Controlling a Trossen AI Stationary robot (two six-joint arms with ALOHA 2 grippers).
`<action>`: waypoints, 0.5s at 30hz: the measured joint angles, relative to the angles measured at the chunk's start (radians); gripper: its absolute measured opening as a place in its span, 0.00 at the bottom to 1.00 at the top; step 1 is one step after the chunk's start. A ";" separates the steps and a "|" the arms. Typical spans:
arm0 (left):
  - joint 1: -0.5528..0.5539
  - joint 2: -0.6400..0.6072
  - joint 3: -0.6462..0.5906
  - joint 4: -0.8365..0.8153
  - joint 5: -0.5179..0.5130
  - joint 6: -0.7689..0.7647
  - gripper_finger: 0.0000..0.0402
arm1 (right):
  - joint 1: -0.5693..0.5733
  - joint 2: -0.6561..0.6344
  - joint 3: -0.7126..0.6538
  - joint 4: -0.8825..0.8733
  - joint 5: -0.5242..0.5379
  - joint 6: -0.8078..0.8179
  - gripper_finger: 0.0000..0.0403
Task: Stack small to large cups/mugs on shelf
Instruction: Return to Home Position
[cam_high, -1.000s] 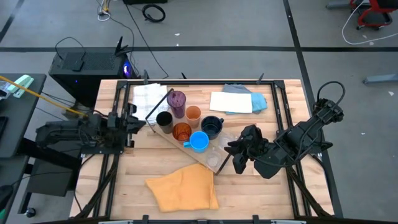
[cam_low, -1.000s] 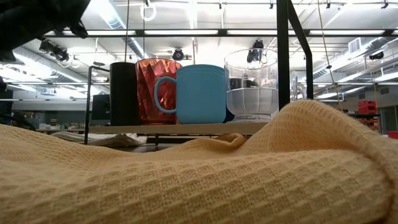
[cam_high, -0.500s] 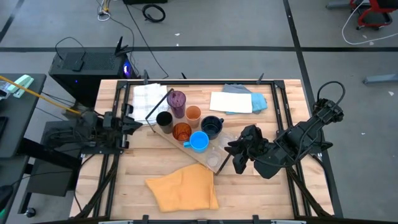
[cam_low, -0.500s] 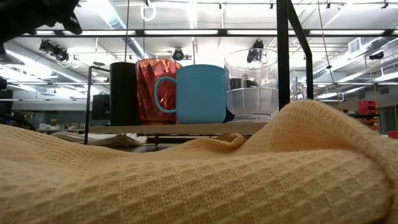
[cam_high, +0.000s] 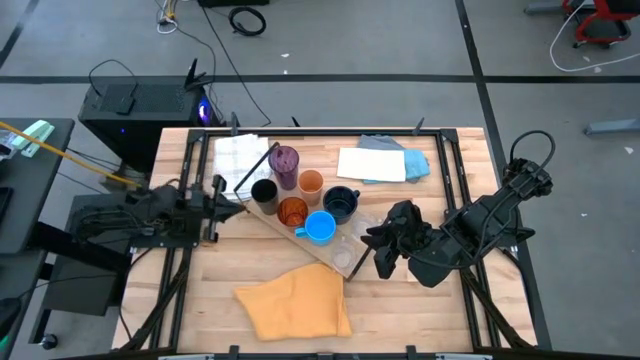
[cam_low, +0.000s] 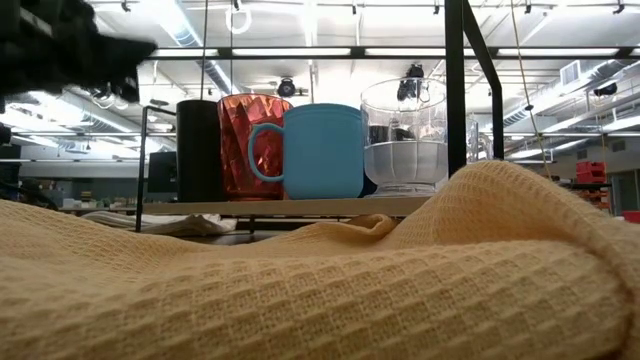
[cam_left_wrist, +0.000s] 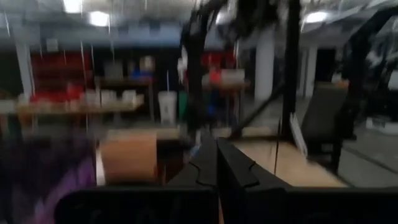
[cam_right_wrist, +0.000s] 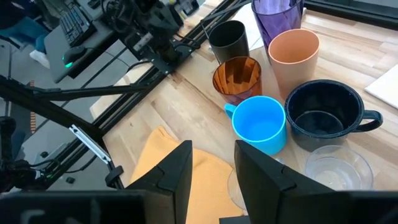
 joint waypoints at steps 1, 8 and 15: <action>0.000 0.000 0.000 -0.042 -0.005 -0.011 0.00 | 0.000 0.000 0.000 0.000 0.001 -0.001 0.31; 0.000 0.000 0.000 -0.145 -0.017 -0.036 0.01 | -0.017 0.000 0.000 0.000 0.001 -0.010 0.31; 0.000 0.000 0.000 -0.153 -0.040 -0.048 0.01 | -0.019 0.000 0.000 0.010 0.004 -0.043 0.31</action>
